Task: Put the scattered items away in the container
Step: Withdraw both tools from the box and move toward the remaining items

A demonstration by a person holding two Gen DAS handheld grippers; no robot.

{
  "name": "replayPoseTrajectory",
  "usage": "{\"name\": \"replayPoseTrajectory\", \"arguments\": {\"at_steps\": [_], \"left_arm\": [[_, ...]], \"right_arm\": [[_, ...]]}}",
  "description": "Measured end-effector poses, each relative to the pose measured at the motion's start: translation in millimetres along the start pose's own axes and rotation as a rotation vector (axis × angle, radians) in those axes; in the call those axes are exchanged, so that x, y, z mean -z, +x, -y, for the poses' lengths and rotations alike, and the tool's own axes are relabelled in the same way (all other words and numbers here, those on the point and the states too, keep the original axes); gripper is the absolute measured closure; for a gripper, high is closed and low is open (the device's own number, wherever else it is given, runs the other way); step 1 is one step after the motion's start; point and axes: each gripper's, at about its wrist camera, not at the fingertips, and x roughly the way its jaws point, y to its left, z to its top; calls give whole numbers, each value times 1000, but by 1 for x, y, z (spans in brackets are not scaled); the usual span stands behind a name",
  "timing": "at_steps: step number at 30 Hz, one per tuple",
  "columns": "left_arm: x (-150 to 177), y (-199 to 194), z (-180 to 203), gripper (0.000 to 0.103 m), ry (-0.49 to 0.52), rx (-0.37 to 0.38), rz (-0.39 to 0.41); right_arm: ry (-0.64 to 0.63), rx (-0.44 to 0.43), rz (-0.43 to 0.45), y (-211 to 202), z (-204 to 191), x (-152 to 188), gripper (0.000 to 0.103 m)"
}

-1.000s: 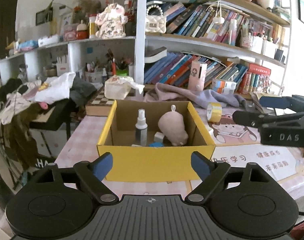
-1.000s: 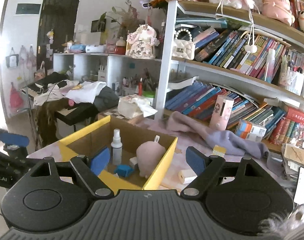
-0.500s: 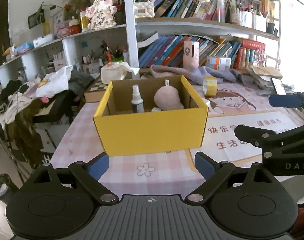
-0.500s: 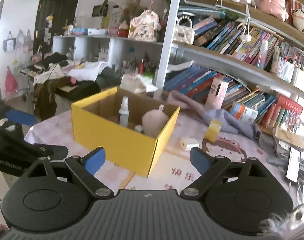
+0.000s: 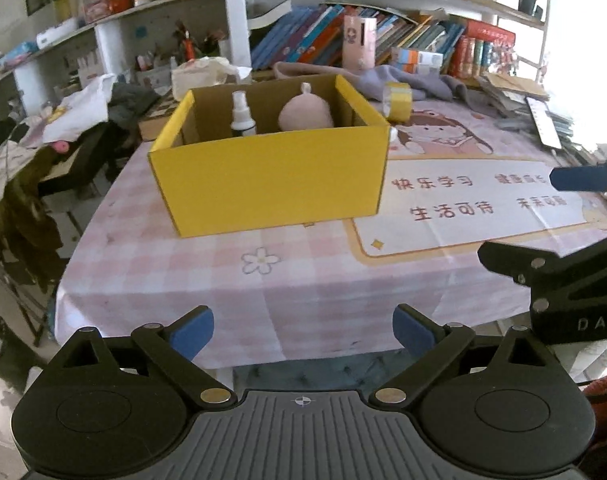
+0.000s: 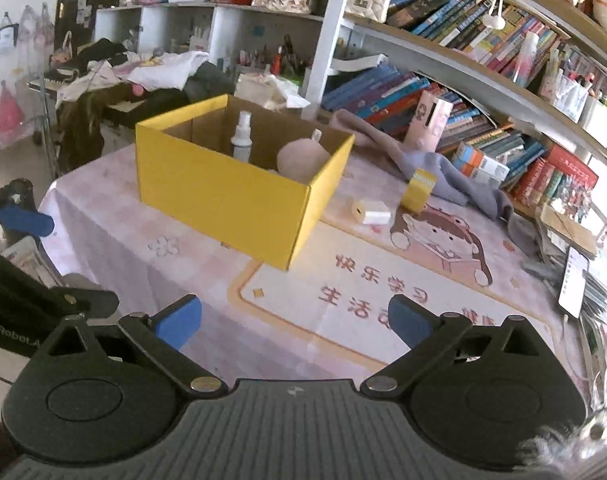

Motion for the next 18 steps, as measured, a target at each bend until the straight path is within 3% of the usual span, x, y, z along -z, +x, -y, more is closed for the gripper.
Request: {"name": "replayPoseTrajectory", "arguments": {"at_steps": [18], "left_arm": [[-25, 28, 51, 5, 132, 140, 2]], "right_arm": [[98, 148, -90, -6, 46, 20, 2]]}}
